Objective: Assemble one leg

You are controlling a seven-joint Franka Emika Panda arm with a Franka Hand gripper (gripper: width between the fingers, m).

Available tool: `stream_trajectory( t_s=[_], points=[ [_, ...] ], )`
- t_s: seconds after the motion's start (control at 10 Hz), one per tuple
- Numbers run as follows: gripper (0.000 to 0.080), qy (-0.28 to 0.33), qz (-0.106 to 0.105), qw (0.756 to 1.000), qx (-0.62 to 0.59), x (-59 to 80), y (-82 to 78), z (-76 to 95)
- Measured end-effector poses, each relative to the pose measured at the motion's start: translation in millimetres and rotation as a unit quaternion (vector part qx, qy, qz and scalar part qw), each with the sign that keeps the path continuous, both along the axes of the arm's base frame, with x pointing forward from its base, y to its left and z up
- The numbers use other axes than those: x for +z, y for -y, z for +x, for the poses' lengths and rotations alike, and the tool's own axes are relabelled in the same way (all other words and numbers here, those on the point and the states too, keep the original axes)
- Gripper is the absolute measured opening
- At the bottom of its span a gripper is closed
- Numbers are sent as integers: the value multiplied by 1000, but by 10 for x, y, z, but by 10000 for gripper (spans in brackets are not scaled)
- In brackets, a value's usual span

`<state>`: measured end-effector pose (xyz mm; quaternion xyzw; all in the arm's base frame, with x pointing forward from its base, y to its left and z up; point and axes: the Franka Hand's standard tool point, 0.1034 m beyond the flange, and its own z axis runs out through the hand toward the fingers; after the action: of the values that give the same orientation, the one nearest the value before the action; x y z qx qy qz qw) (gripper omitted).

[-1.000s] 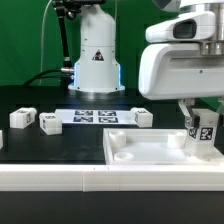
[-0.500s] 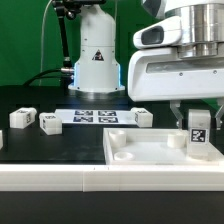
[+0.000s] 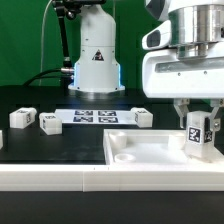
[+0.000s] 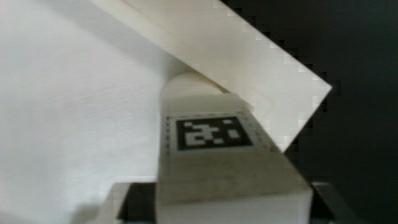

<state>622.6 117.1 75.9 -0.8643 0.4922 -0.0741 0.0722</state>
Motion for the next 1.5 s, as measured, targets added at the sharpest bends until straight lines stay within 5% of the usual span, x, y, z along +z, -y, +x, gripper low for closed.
stream_trajectory(
  t_s=[0.2, 0.3, 0.4, 0.5, 0.6, 0.7, 1.2, 1.5],
  points=[
    [295, -7, 18, 997, -71, -3, -21, -15],
    [353, -9, 30, 994, -109, -3, -34, -17],
    [492, -8, 28, 995, -95, -3, -44, -19],
    [492, -7, 24, 997, -76, -3, -40, -17],
    [614, -5, 21, 998, -61, 4, -31, -8],
    [639, -3, 17, 999, -40, 10, -29, 0],
    [649, 4, -30, 979, 201, 26, -68, 3],
    [649, -9, -57, 937, 344, 49, -119, 17]
  ],
)
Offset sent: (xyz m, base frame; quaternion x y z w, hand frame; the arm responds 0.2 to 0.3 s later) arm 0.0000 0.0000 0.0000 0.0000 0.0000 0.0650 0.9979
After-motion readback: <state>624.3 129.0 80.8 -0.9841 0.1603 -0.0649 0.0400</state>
